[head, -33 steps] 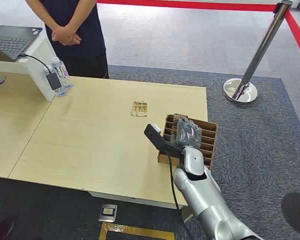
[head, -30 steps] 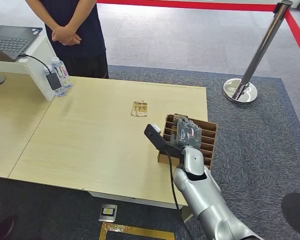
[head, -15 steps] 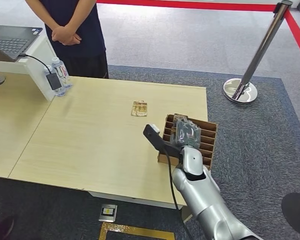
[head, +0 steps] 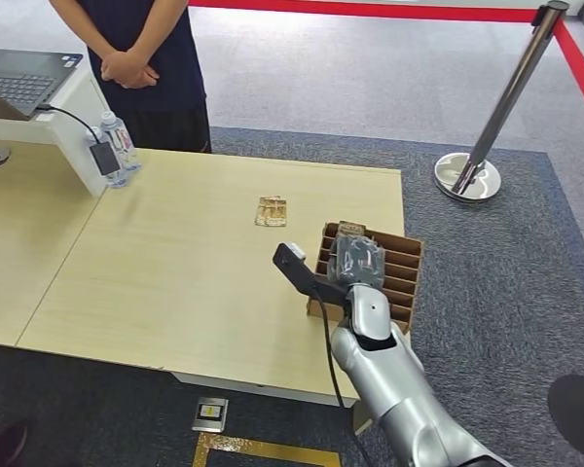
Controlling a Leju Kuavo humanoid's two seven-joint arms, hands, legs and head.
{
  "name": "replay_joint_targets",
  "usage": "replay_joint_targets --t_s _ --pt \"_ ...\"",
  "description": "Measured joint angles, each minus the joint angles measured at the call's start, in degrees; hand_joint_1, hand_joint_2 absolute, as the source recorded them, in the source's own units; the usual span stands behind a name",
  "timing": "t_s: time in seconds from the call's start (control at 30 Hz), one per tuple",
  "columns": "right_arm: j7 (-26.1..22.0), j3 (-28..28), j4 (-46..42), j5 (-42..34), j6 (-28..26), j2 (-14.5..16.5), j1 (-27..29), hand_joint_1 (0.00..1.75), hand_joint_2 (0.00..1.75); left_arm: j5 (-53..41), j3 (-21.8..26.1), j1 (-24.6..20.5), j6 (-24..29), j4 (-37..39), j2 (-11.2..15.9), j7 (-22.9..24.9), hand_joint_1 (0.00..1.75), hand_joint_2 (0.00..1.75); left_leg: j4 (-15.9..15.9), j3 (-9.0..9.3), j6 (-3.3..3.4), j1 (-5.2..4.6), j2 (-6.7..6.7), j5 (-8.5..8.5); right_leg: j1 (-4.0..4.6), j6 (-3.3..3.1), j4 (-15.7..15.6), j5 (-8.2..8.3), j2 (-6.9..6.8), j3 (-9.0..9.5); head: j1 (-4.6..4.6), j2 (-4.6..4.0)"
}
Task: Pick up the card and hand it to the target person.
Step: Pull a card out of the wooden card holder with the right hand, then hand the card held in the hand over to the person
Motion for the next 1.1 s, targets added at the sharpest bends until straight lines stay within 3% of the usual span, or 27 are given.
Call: replay_joint_targets --t_s 0.6,0.9,1.1 --pt "-2.8 0.0 -0.6 -2.0 0.0 0.6 -1.0 1.54 1.75 0.2 0.0 0.0 0.3 0.0 0.0 0.0 0.0 0.0 0.0 0.0 0.0 0.01 0.0 0.0 0.01 0.0 0.0 0.0 0.0 -0.01 0.0 0.0" --pt "-4.4 1.1 -9.8 -4.8 3.3 0.2 0.1 1.54 1.75 0.5 0.2 0.0 0.3 0.0 0.0 -0.1 0.0 0.0 0.0 0.0 0.0 0.01 0.0 0.0 0.01 0.0 0.0 0.0 0.0 -0.03 0.0 0.0" --pt "-7.9 2.6 -17.9 -12.0 7.1 -0.6 1.2 1.5 1.75 0.5 0.2 0.0 0.4 0.0 0.0 -0.1 0.0 0.0 0.0 -0.01 0.0 0.01 0.0 0.0 0.01 0.0 0.0 0.0 0.0 -0.03 0.01 0.0"
